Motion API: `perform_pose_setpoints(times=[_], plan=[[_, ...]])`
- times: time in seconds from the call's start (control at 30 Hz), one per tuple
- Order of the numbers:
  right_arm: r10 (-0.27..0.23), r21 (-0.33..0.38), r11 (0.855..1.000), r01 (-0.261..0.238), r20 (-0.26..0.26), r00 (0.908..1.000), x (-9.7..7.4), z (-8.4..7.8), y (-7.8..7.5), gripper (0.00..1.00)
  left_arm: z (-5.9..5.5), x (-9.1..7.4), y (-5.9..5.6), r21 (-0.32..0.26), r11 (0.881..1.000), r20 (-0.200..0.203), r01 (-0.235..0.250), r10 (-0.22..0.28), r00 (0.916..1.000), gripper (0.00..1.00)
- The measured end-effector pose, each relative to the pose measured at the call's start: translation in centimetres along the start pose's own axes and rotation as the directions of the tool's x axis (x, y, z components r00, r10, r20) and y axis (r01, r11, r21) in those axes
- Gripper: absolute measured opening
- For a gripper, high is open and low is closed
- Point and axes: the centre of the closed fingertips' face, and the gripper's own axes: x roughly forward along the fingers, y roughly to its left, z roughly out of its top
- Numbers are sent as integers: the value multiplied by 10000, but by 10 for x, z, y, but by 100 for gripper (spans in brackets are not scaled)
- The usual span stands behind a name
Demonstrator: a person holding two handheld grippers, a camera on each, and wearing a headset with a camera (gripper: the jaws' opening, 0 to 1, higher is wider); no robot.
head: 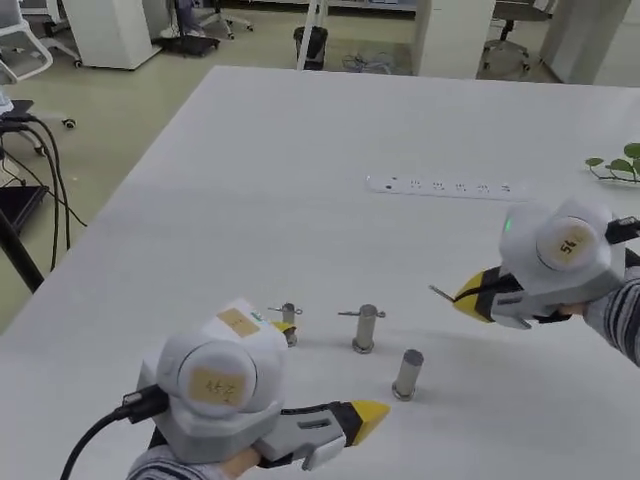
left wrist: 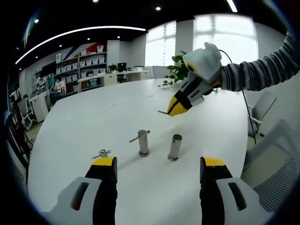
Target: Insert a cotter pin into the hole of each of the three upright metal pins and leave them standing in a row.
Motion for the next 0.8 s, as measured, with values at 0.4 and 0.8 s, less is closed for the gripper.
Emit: perform_pose_setpoints(times=[0.4, 0.8], plan=[[840, -1519, 9856, -738, 619, 9945, -13, 30, 47, 0, 13, -1, -10, 180, 9991, 45, 372, -373, 9993, 54], [1571, -2635, 9564, -1261, 1001, 9825, -20, 54, 86, 0, 26, 0, -20, -1083, 9885, 591, 1055, -995, 9933, 37]])
